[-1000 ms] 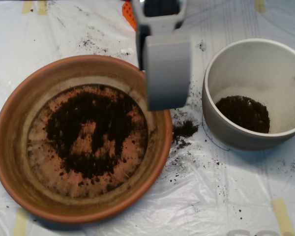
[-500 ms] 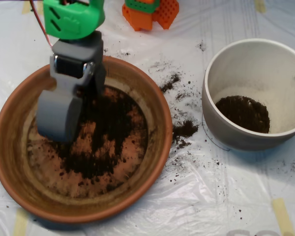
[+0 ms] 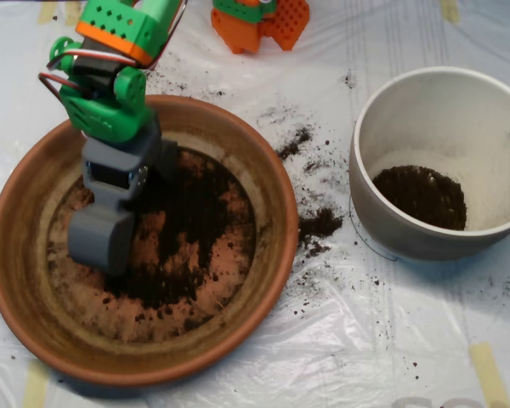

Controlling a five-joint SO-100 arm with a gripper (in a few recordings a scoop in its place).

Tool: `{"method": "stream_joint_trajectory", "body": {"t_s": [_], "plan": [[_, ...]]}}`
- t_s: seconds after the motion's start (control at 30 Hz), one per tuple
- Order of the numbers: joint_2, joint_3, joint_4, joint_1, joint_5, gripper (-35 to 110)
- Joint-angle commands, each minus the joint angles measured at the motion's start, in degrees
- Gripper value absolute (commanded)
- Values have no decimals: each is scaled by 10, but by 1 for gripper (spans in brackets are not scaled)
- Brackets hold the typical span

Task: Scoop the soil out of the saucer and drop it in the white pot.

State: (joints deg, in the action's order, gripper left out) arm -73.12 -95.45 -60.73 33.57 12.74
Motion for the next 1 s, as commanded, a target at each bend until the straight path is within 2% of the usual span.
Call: {"method": "stream_joint_trajectory", "body": {"t_s": [0.0, 0.23, 0.53, 0.7, 0.97], "plan": [[6, 63, -11, 18, 5, 43], [40, 108, -26, 33, 12, 20], [1, 79, -2, 40, 18, 1], [-79, 16, 23, 18, 25, 0], [-207, 31, -62, -48, 26, 0]]}}
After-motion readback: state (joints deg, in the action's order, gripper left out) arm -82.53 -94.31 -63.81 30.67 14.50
